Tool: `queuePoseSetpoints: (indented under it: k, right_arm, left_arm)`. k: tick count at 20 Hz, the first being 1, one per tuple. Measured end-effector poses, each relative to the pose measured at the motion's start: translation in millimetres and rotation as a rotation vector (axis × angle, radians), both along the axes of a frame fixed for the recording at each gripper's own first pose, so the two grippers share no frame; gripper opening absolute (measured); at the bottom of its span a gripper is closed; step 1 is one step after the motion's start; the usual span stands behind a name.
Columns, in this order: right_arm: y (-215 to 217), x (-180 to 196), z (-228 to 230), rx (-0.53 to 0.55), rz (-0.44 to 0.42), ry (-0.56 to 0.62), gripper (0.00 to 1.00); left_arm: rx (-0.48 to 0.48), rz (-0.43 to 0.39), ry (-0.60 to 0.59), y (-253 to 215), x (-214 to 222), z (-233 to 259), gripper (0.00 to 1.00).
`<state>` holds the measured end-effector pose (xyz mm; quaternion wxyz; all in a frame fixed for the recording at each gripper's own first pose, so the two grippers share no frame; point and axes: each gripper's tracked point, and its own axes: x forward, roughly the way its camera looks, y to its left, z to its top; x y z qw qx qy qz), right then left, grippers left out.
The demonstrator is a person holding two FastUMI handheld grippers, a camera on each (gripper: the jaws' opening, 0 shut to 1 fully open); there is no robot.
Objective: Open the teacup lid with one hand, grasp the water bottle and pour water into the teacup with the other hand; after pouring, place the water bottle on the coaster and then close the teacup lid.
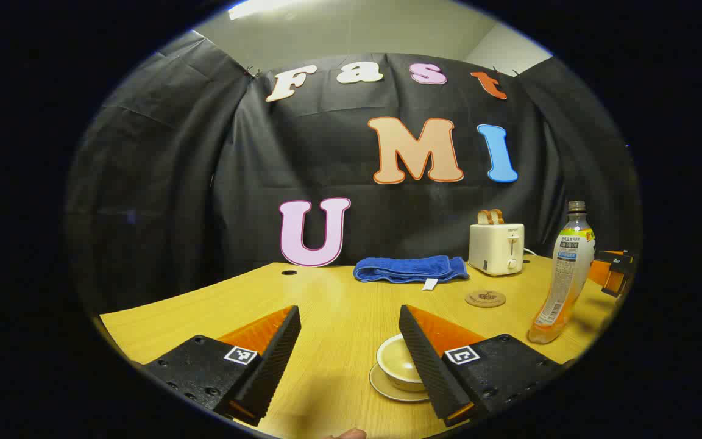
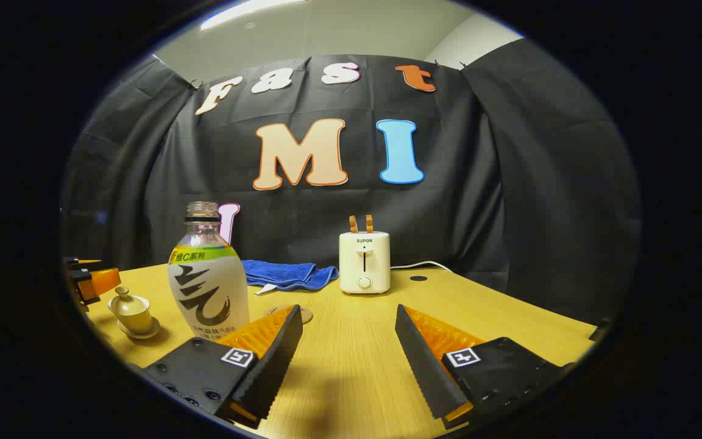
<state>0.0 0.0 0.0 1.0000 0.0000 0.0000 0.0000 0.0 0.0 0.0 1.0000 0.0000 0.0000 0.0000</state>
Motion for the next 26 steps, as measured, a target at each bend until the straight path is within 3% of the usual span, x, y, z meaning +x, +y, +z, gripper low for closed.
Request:
queuePoseSetpoints:
  k: [8, 14, 19, 23, 26]
  right_arm:
    - [0, -1, 0, 0.0, 0.002, 0.0, 0.97]
    - [2, 0, 0, 0.001, 0.008, 0.0, 0.98]
    - [2, 0, 0, 0.0, 0.008, 0.0, 0.97]
    - [2, -1, 0, 0.001, 0.008, 0.0, 0.98]
    - [2, -1, 1, 0.001, 0.008, 0.0, 0.98]
  left_arm:
    - [-0.002, 0.012, 0.002, 3, 0, -2, 0.95]
    - [0.019, -0.031, 0.032, -8, 4, -7, 0.95]
    - [0.009, -0.085, -0.005, -26, -2, 10, 0.94]
    - [0.016, -0.154, 0.046, -46, 3, -1, 0.94]
    - [0.038, -0.221, 0.1, -63, 4, -11, 0.85]
